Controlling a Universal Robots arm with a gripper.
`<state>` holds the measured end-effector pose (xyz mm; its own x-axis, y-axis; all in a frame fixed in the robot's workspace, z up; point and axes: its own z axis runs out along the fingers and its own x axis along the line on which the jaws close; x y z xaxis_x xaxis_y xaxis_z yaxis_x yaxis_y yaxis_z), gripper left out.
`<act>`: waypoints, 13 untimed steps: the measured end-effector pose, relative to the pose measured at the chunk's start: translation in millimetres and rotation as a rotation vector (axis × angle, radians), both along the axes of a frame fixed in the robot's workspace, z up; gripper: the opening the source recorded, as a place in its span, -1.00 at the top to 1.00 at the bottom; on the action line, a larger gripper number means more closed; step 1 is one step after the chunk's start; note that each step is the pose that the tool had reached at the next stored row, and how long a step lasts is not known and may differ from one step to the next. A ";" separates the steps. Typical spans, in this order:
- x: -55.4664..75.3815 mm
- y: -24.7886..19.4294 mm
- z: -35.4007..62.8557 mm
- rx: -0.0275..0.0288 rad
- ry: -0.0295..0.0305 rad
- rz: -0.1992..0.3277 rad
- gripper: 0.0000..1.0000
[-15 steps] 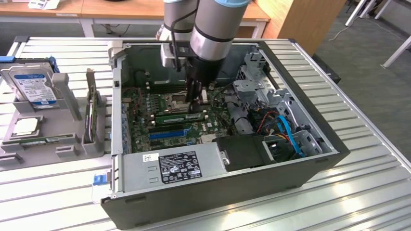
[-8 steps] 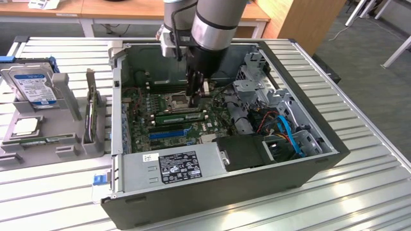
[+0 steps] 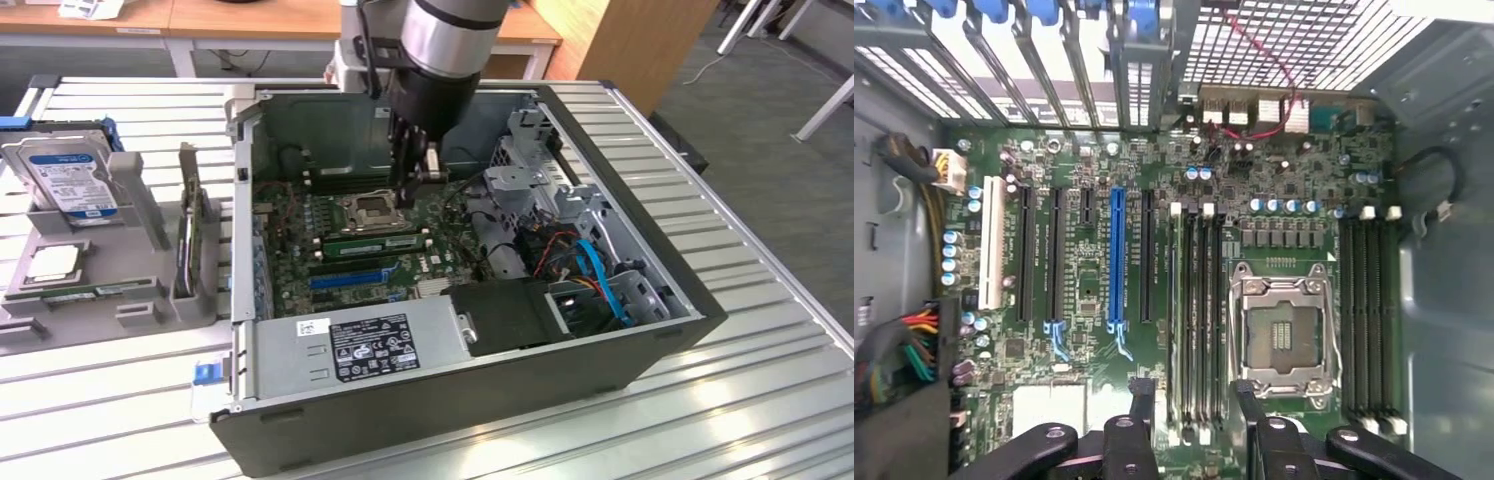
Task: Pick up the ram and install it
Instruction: 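Insert the ram into the slot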
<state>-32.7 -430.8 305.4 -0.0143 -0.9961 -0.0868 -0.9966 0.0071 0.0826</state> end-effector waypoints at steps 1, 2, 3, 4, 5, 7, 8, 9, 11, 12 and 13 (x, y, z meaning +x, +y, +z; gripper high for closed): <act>0.0 0.0 3.3 0.0000 0.0000 0.000 0.15; 0.0 0.0 6.4 0.0000 0.0000 0.000 0.15; 0.0 0.0 9.4 0.0000 0.0000 0.000 0.15; 0.0 0.0 12.4 0.0001 0.0000 0.000 0.15; 0.0 0.0 15.4 0.0001 0.0000 0.000 0.15; 0.0 0.0 21.6 0.0000 0.0000 0.000 0.15; 0.0 0.0 24.9 0.0000 0.0000 0.000 0.15; 0.0 0.0 27.9 0.0001 -0.0001 0.000 0.15; 0.0 0.0 34.0 0.0000 0.0000 0.000 0.15; 0.0 0.0 36.8 -0.0001 0.0000 0.000 0.15; 0.0 0.0 39.3 0.0000 0.0000 0.000 0.15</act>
